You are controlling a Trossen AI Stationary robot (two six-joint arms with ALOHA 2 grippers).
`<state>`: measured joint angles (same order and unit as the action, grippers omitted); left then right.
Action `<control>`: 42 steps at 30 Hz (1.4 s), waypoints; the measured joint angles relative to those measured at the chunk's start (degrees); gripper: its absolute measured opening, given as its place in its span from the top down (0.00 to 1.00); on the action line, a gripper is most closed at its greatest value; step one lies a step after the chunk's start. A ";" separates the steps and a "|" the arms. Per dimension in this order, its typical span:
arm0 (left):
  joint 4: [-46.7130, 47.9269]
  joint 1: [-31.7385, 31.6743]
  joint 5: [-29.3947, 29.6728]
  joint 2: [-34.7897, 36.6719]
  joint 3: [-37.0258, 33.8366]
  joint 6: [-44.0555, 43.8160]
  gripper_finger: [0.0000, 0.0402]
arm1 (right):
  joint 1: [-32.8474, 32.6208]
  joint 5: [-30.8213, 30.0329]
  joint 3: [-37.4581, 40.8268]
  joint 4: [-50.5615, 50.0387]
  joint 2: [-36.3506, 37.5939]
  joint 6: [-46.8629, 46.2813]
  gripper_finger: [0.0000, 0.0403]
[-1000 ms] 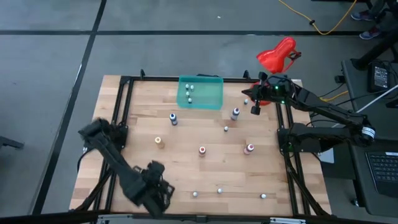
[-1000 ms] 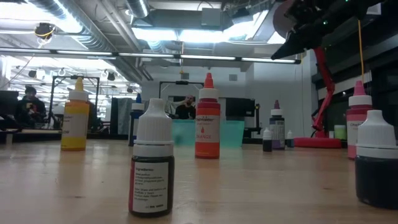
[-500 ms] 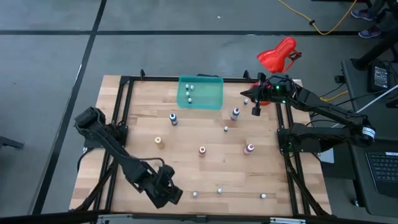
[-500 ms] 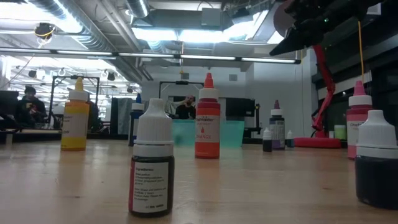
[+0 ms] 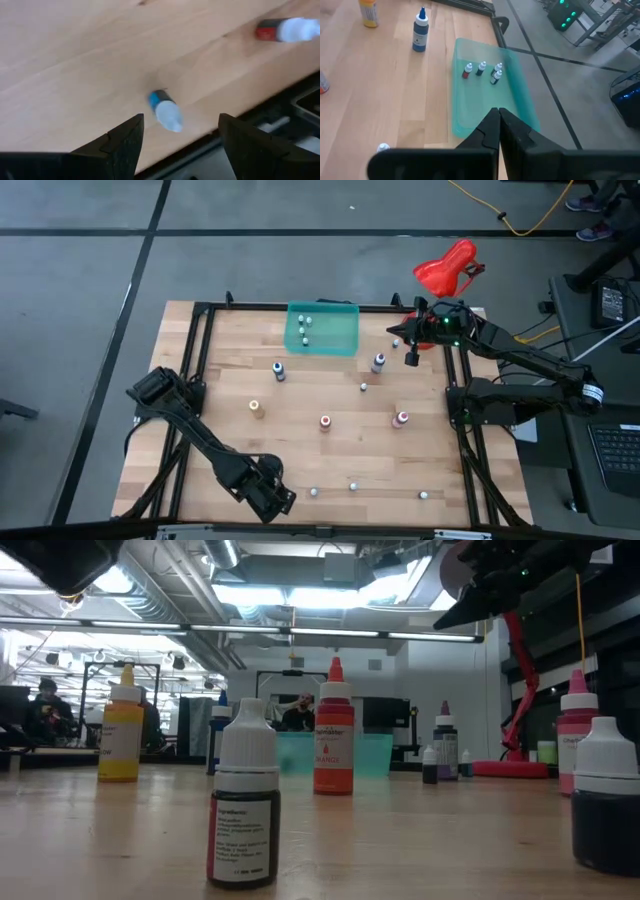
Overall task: Pick & Place food coloring
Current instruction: Put the bottom left blue food coloring bottle into the bin
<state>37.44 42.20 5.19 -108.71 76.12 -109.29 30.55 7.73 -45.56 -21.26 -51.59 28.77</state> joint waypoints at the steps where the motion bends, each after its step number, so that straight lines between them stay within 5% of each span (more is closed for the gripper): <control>1: -0.20 -0.09 -0.27 -0.27 0.00 -0.02 0.38 | 0.00 -0.01 0.00 0.00 0.00 -0.06 0.97; 20: -0.17 -0.70 -0.97 -3.82 0.00 1.00 0.40 | -0.02 0.05 0.00 -0.03 0.00 -3.11 0.97; 42: -0.39 -0.57 -2.23 -3.82 0.00 1.64 0.74 | -0.04 0.04 0.00 -0.69 0.00 -3.21 0.97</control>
<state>37.06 41.63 2.96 -112.53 76.12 -107.66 30.50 7.77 -45.56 -21.94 -51.59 25.56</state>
